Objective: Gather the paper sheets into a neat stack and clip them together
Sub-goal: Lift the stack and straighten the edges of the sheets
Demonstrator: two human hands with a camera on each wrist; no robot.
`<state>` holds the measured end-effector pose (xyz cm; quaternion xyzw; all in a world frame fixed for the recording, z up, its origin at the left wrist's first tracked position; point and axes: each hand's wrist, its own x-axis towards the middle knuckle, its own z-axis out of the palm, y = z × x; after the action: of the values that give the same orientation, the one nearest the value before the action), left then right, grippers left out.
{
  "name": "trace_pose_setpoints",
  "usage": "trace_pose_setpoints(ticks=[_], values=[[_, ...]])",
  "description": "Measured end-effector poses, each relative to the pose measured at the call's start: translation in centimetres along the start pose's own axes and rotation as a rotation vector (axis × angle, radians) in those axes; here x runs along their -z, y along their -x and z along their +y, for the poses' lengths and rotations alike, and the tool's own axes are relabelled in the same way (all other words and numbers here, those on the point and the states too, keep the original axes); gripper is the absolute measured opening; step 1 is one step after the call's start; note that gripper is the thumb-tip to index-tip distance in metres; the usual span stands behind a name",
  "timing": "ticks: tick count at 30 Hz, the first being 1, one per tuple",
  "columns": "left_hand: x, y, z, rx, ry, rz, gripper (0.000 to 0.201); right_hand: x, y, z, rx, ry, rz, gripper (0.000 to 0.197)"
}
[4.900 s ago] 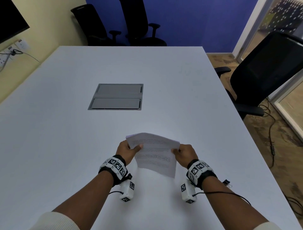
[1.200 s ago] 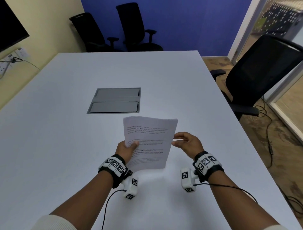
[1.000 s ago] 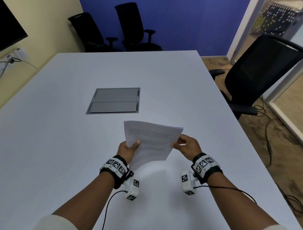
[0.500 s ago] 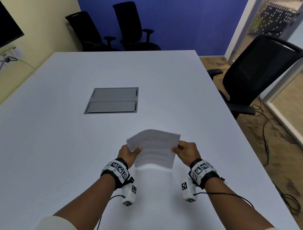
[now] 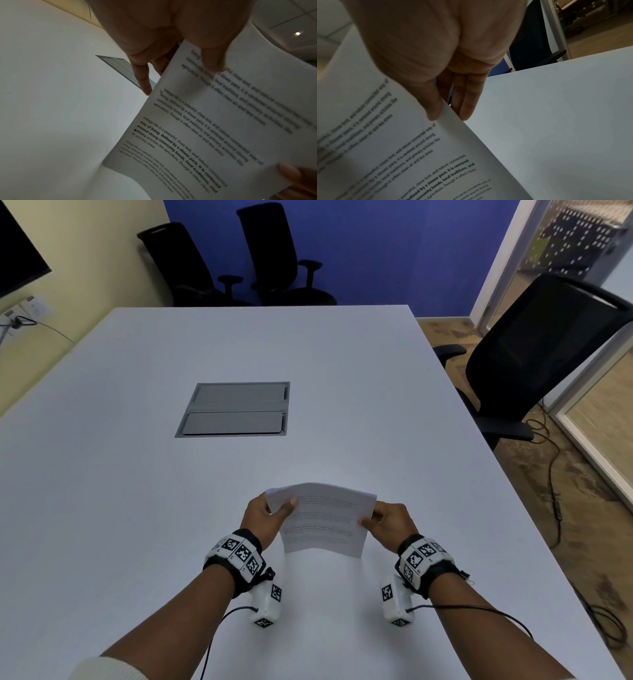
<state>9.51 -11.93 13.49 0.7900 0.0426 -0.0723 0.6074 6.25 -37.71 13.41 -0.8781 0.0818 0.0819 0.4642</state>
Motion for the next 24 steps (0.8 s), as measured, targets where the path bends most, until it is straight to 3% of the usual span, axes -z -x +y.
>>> trace_pose_setpoints(ticks=[2, 6, 14, 18, 21, 24], values=[[-0.1, 0.1, 0.5, 0.006, 0.040, 0.008, 0.016, -0.2, 0.1, 0.1, -0.025, 0.034, -0.017, 0.022], [0.1, -0.3, 0.9, 0.086, 0.092, -0.021, 0.052, -0.4, 0.4, 0.2, -0.046, 0.063, -0.022, 0.019], [-0.3, -0.5, 2.0, 0.185, 0.209, 0.026, 0.048, -0.7, 0.3, 0.2, -0.041, 0.086, -0.048, 0.022], [-0.1, -0.1, 2.1, 0.079, 0.116, -0.061, 0.073, -0.9, 0.1, 0.5, -0.047, 0.099, -0.049, 0.023], [0.0, 0.0, 0.9, 0.002, -0.022, -0.146, 0.058, -0.9, 0.0, 1.0, -0.054, 0.098, -0.034, 0.022], [0.0, -0.1, 0.1, -0.063, -0.095, -0.156, 0.026, -0.7, 0.2, 1.5, -0.059, 0.074, 0.002, 0.017]])
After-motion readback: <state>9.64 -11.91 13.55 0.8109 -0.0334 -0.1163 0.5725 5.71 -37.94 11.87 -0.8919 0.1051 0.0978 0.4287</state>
